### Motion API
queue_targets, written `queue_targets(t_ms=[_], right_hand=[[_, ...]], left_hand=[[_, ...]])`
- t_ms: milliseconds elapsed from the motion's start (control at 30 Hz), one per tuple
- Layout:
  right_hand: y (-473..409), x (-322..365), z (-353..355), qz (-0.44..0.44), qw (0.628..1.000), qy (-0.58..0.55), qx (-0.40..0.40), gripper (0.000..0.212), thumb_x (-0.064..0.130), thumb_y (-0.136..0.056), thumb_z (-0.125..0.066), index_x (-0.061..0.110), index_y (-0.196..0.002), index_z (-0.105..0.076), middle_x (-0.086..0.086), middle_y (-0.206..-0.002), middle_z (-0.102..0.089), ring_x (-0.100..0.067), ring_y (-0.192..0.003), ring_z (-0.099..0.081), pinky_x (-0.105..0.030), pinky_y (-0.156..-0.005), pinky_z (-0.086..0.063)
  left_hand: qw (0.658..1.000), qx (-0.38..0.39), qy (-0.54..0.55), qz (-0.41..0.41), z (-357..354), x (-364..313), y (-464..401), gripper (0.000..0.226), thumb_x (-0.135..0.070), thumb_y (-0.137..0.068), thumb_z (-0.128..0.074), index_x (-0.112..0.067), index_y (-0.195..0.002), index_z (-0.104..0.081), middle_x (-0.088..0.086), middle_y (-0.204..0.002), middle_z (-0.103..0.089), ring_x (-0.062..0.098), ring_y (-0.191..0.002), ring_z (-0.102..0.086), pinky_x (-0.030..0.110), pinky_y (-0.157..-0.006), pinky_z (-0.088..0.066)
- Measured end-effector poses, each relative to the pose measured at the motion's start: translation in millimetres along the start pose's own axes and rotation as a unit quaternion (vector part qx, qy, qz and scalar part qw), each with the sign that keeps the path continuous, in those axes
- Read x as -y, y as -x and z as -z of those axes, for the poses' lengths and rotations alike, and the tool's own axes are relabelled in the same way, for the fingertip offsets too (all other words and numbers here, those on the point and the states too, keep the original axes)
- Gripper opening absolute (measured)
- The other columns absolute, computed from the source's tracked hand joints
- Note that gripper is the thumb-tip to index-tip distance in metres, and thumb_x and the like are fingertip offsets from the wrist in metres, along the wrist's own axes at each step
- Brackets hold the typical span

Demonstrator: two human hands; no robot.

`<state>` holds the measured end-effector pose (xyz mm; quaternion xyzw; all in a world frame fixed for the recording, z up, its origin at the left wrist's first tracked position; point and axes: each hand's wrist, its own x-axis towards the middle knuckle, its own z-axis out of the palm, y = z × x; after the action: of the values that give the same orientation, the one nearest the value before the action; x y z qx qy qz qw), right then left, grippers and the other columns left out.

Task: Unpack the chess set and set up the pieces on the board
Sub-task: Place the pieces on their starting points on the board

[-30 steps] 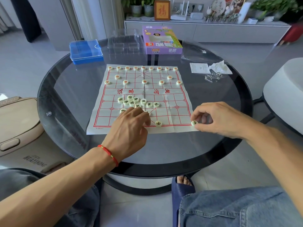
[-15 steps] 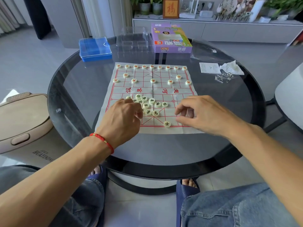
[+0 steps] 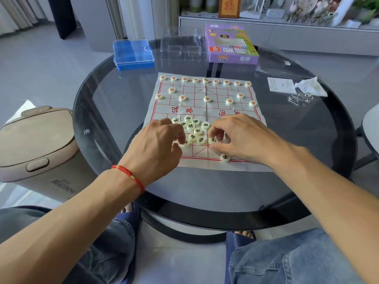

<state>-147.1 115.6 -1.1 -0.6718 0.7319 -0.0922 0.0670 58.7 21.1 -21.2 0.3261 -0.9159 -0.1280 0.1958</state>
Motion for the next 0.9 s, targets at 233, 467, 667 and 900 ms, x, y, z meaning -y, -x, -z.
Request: queue_targets(t_ms=[233,467,667,900], right_hand=[[14,-3,14,-0.022,0.997,-0.068,-0.007,0.017,0.039,-0.085,-0.078,0.031,-0.096,-0.07,0.016,-0.084,-0.063,0.001,-0.075,-0.057,-0.024,-0.07,-0.047],[13,-9,22,-0.029,0.998,-0.055,-0.007,0.015,0.037,-0.084,-0.08,0.031,-0.094,-0.071,0.016,-0.085,-0.064,0.002,-0.076,-0.057,-0.025,-0.07,-0.049],[29,-58,36,-0.138,0.987,-0.079,-0.037,0.014,0.032,-0.079,-0.084,0.031,-0.086,-0.072,0.013,-0.08,-0.07,-0.004,-0.074,-0.062,-0.035,-0.079,-0.057],[50,-52,32,-0.077,0.989,-0.112,0.065,0.016,0.041,-0.076,-0.085,0.037,-0.086,-0.073,0.015,-0.083,-0.069,-0.005,-0.076,-0.062,-0.013,-0.065,-0.047]], left_hand=[[1.0,0.026,-0.013,0.01,8,6,4,0.021,-0.018,-0.087,-0.064,-0.024,-0.105,-0.07,-0.003,-0.111,-0.066,0.017,-0.097,-0.058,0.031,-0.08,-0.05],[1.0,0.027,0.006,-0.01,4,4,7,0.019,-0.019,-0.086,-0.065,-0.025,-0.103,-0.071,-0.006,-0.105,-0.065,0.009,-0.084,-0.05,0.025,-0.074,-0.045],[0.999,0.015,0.017,-0.023,4,2,8,0.018,-0.016,-0.085,-0.065,-0.024,-0.1,-0.072,-0.005,-0.101,-0.064,0.011,-0.085,-0.051,0.031,-0.075,-0.05],[0.998,0.011,0.024,-0.056,-6,-9,6,0.018,-0.014,-0.084,-0.066,-0.022,-0.099,-0.072,-0.004,-0.099,-0.065,0.011,-0.085,-0.052,0.026,-0.073,-0.043]])
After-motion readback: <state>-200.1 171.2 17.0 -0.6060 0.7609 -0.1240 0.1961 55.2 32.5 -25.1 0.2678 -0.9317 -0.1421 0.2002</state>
